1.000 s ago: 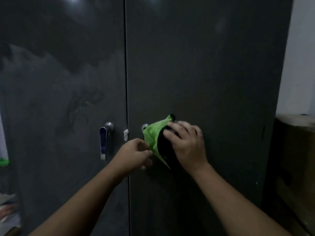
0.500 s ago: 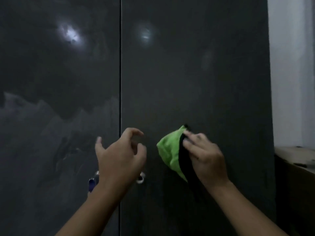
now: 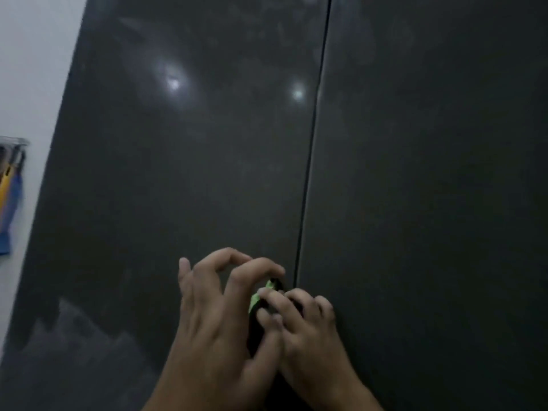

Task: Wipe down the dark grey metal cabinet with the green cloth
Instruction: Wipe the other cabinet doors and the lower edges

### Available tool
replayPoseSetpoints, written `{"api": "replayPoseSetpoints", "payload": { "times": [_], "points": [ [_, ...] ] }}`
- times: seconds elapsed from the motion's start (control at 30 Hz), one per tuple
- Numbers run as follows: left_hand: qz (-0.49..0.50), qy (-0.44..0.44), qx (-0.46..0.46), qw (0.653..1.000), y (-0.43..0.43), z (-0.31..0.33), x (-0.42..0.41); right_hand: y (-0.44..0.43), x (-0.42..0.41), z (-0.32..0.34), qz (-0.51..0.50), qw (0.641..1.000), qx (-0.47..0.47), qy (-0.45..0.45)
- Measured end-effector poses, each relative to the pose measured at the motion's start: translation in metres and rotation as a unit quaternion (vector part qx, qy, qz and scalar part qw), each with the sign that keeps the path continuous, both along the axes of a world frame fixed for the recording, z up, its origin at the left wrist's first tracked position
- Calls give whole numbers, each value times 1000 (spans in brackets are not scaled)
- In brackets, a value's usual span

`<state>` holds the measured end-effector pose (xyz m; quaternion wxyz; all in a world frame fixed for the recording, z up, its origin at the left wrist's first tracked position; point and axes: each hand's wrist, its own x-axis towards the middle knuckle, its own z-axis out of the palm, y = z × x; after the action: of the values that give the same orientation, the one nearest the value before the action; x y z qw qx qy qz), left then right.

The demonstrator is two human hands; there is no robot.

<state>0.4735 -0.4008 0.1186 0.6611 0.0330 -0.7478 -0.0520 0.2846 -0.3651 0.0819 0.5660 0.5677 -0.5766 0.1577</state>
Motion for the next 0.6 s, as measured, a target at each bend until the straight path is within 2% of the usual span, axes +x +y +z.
{"api": "replayPoseSetpoints", "payload": {
  "times": [0.07,0.13,0.3,0.43,0.5,0.6],
  "points": [
    [9,-43,41,998,-28,38,18,2,4,47,16,999,-22,20],
    [12,-76,79,994,-50,72,34,-1,11,102,15,999,-51,3],
    [22,-150,67,986,-96,136,64,-25,27,239,-9,990,-122,-71],
    [8,-150,68,986,-118,175,83,-46,48,298,-24,976,-160,-149],
    [1,-139,76,987,-126,191,86,-56,57,298,-23,983,-129,-126],
    [-2,-131,79,988,-128,210,84,-59,58,273,-15,1000,-8,10]
  ]
}}
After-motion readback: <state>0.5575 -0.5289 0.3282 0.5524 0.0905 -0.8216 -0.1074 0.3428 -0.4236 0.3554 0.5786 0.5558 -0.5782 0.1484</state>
